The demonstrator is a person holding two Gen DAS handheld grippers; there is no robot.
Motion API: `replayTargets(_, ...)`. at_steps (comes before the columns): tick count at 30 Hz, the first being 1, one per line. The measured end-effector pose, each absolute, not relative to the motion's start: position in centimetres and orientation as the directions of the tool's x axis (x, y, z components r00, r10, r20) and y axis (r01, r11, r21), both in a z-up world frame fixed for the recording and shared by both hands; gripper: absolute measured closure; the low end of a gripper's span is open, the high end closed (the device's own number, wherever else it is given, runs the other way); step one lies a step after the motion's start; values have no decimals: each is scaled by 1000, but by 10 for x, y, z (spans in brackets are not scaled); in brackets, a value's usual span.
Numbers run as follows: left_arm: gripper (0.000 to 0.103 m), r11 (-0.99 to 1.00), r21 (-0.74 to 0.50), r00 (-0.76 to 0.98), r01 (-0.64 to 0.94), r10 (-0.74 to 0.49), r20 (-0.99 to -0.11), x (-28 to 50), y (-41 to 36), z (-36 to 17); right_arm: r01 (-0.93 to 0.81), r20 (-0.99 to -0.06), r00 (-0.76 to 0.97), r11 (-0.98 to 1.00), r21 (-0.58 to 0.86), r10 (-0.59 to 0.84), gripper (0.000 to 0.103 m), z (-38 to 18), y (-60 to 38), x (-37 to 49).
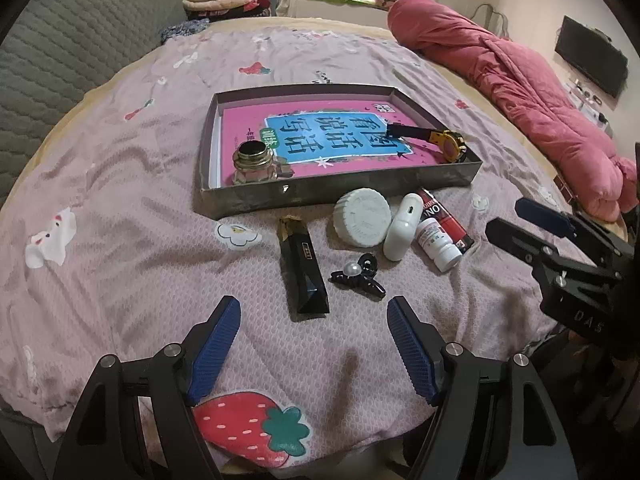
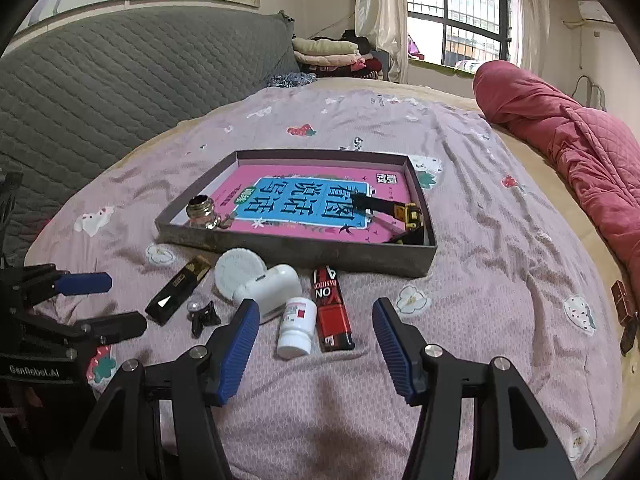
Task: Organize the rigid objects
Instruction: 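Withdraw both open grippers back from the tray, then move the left gripper toward the black rectangular case while the right gripper approaches the white pill bottle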
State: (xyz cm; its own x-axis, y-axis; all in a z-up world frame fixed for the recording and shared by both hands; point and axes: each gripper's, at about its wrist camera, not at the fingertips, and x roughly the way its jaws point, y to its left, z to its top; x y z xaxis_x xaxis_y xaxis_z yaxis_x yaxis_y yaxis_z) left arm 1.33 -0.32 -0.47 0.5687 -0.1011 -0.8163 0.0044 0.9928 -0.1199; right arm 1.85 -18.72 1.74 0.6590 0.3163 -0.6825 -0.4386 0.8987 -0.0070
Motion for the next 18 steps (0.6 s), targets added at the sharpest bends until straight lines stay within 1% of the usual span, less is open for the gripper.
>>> replayTargets(10,26,991,-136,551,-5,-111,-827,11,0,-11,-471,-714,618,882,-2,328,44,8,-186,15)
replayTargets(18,26,987,-153,552,-44,-103,-828,14,13,-12,-480,-727,594,877,22,343,44,3,-184,15)
